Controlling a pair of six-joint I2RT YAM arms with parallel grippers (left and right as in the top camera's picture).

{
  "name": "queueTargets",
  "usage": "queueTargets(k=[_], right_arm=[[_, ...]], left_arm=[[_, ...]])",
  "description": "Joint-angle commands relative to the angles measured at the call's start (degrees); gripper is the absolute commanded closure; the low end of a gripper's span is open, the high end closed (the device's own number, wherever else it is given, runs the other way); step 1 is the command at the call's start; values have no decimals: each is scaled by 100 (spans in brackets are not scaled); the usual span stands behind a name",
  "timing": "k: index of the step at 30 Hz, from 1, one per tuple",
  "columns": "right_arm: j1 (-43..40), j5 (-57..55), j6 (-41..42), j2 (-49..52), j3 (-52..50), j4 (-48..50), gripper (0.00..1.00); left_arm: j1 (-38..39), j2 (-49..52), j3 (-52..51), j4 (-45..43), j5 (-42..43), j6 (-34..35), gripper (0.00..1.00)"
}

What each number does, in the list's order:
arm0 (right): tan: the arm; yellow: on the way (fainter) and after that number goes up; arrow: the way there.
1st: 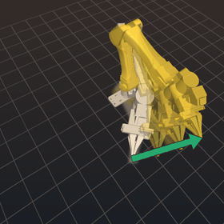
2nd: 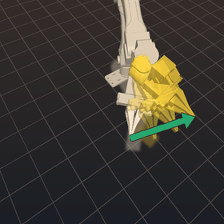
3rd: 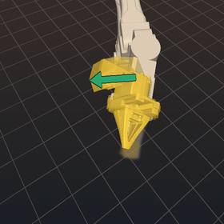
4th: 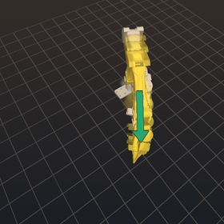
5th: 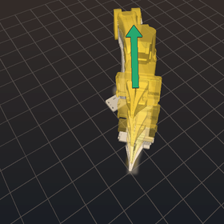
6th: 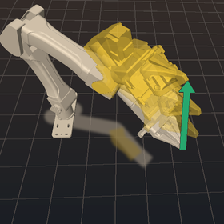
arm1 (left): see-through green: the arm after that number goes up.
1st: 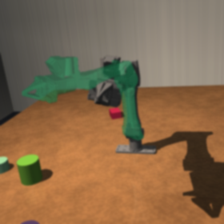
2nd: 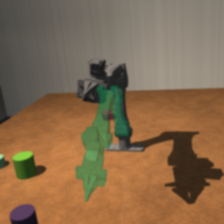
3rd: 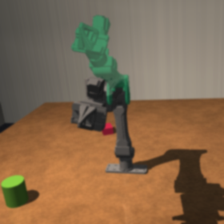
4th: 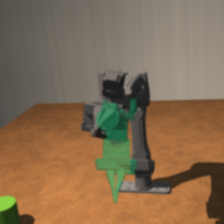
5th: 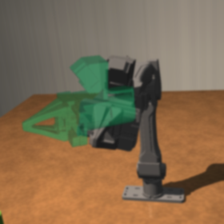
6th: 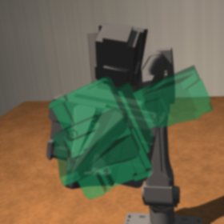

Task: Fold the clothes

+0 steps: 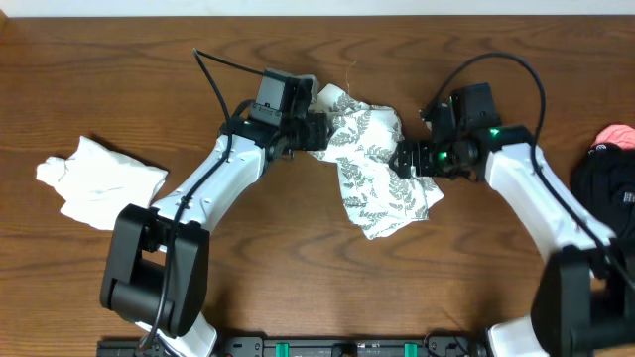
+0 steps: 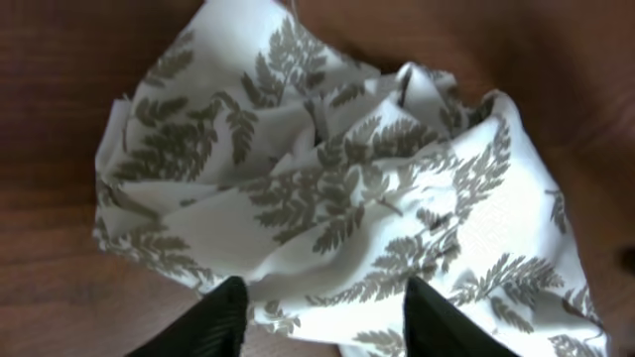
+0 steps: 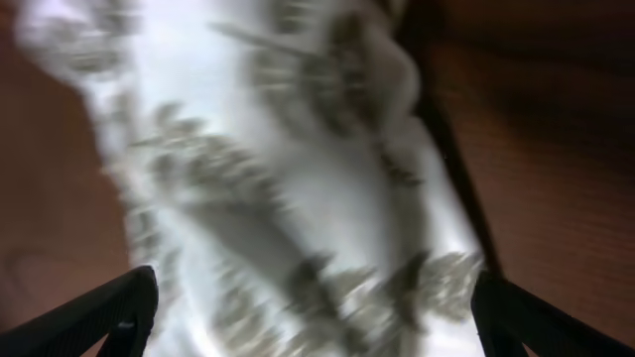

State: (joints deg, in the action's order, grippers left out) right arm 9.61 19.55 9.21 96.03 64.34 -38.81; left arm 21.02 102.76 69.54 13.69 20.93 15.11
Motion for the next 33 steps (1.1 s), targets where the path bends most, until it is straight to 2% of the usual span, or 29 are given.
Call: queueTargets(k=[1,6,11,16,20,23,28,33], right_arm=[[-66,83,-162,452,15,133,1],[-72,90,-264,667,15,72,1],[-114,105,-260,667,15,-680,1],[-195,310,118,662,15,-1292,1],[-210,299,560,662,15,-1606,1],[-210,323,619,625,15,-1945,1],[-208,343,778,557,15,-2317,1],[-208,339,1209,560,-7,-1941,1]], left_arm=[[-4,24,83,-76,-87,-48,47],[-4,83,83,-140,-87,-50,45],[-2,236,83,-625,-72,-46,44],[24,326,83,-1128,107,-52,46],[96,535,83,-1311,7,-520,46],[109,798,83,-1458,-107,-769,50],[116,1244,83,-1790,-72,-761,52],[164,1370,83,-1327,428,-739,64]])
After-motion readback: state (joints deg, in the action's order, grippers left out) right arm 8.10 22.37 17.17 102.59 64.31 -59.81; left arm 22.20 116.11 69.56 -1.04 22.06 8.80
